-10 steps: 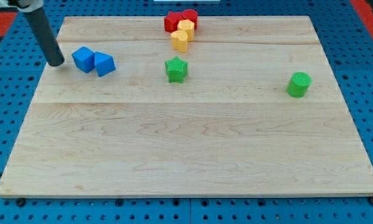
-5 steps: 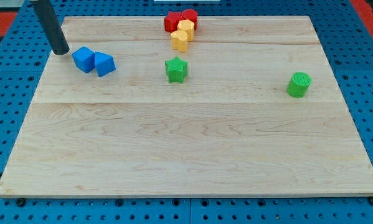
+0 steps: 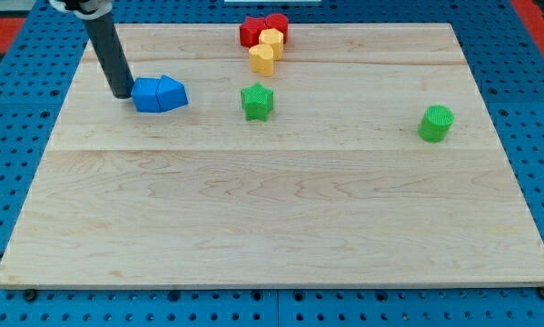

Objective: Move the blue cube along with the blue triangle towards the center

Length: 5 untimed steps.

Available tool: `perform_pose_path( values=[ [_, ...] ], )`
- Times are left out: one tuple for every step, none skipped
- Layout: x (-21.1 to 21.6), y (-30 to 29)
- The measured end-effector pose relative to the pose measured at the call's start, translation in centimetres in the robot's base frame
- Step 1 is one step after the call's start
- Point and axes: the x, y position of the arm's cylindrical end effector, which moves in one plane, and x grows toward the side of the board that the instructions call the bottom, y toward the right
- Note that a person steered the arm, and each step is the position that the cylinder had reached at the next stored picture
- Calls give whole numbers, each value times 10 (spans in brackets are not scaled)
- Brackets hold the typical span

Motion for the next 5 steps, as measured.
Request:
perform_pose_path(
  values=[
    [-6, 27],
    [-6, 76],
    [2, 122],
    [25, 149],
    [39, 166]
  ],
)
